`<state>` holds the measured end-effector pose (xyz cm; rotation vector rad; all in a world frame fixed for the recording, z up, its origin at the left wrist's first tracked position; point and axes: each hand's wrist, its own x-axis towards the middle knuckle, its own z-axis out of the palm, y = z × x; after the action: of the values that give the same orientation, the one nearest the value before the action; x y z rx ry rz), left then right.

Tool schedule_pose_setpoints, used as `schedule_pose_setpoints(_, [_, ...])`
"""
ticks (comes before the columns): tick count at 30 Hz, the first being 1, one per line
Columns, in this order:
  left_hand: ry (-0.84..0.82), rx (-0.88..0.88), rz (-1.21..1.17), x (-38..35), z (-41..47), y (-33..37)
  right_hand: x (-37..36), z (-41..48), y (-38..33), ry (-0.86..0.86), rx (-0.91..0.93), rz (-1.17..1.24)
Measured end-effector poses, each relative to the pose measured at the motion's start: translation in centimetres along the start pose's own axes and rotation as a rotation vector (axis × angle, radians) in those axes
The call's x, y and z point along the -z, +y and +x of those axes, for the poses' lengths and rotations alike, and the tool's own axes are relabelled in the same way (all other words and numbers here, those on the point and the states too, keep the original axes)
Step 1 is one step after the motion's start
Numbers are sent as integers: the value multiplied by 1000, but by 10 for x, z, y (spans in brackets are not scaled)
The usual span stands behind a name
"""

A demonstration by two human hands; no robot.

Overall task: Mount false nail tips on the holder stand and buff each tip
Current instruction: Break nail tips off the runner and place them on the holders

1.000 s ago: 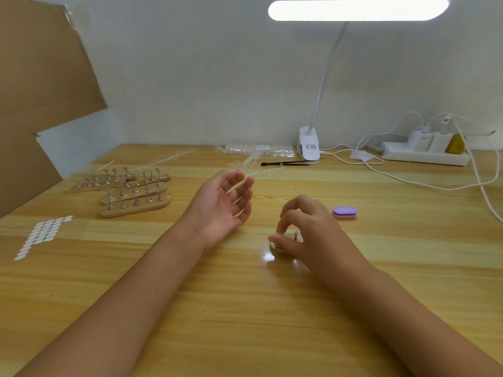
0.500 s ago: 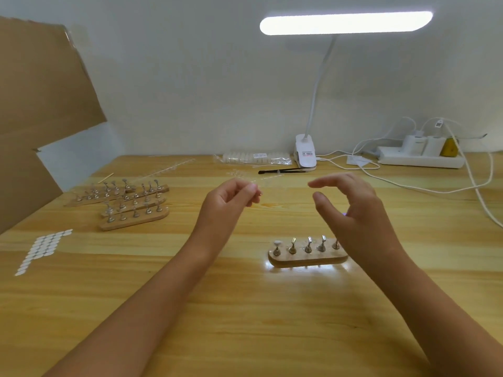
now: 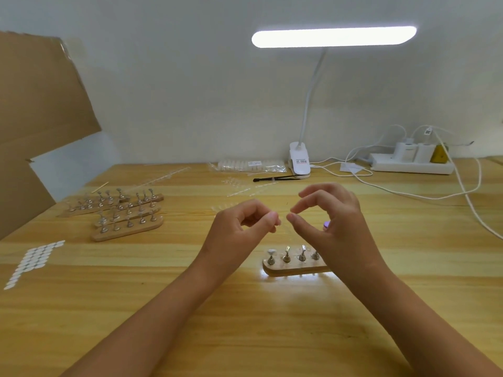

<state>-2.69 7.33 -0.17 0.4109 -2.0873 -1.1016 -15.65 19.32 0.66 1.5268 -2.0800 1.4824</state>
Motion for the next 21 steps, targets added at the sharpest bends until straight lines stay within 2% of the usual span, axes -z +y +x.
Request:
schedule_pose_setpoints(4, [-14, 86, -94, 0, 0, 1, -7, -7, 0, 33, 278, -263])
schedule_pose_setpoints(6, [-19, 93, -118, 1, 1, 2, -10, -8, -3, 11, 280, -247])
schedule_pose_setpoints(11, [-38, -60, -112, 4, 1, 9, 5, 2, -8, -141, -270, 470])
schedule_pose_setpoints(13, [-79, -112, -141, 4, 0, 12, 10, 6, -4, -177, -403, 629])
schedule_pose_setpoints(16, [-159, -88, -259, 5, 1, 12, 14, 10, 1, -183, -512, 900])
schedule_pose_setpoints(17, [-179, -64, -301, 5, 1, 12, 16, 11, 2, -176, -526, 920])
schedule_pose_setpoints(21, [-237, 34, -474, 9, 3, 11, 17, 11, 4, -187, -490, 735])
